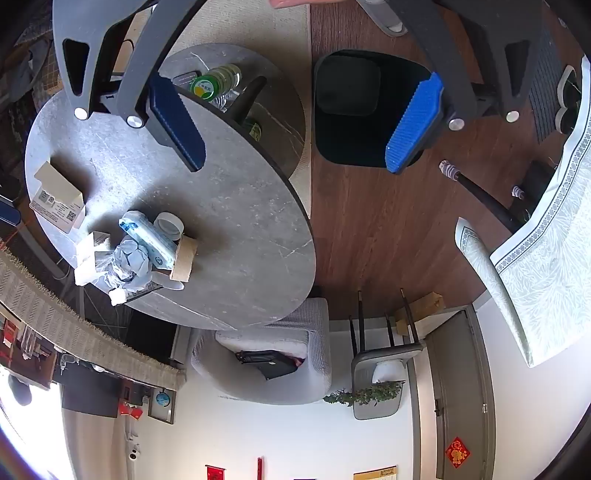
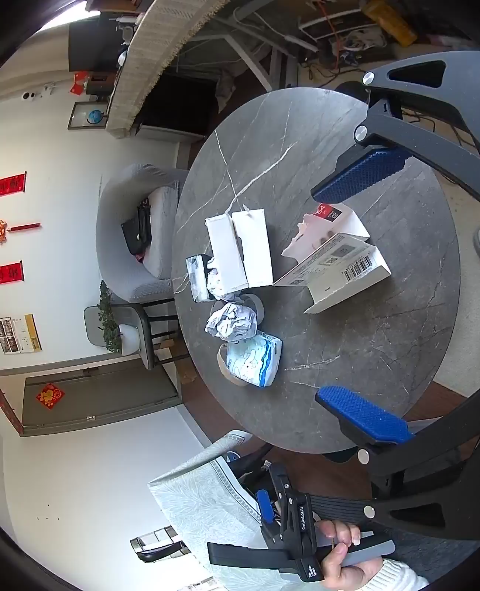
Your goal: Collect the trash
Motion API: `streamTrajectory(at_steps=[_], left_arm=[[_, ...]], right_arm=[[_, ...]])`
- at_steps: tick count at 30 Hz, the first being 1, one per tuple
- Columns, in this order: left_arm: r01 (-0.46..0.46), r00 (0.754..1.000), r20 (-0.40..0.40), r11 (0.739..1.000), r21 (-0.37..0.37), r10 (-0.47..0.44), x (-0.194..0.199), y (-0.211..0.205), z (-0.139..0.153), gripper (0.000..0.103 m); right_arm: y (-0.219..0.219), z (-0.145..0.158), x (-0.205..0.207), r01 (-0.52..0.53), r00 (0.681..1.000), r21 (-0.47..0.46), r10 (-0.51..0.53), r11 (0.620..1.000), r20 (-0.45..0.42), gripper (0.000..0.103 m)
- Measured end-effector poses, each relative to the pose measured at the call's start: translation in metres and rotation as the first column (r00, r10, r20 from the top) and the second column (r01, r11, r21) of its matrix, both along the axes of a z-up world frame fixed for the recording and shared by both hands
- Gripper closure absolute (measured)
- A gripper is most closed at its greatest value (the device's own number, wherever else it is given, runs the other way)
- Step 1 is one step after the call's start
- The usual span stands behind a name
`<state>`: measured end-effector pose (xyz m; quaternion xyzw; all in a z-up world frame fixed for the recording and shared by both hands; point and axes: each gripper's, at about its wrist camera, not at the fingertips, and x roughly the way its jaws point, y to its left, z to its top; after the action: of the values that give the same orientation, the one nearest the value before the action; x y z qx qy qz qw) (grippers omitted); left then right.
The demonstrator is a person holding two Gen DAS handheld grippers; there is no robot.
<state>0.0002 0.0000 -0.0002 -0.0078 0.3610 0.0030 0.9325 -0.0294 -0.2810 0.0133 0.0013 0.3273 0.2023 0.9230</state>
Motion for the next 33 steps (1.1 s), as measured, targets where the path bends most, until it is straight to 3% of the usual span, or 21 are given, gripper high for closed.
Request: streamTrajectory(at_steps=[33], left_arm=[[0.009, 1.0, -0.008, 1.0, -0.009, -0.009, 0.0012, -0.0023, 0.0006, 0.003]], right_arm=[[0.0007, 0.0036, -0.0012, -0.007, 1.0, 0.002, 0.007, 1.0, 0.015, 0.003]])
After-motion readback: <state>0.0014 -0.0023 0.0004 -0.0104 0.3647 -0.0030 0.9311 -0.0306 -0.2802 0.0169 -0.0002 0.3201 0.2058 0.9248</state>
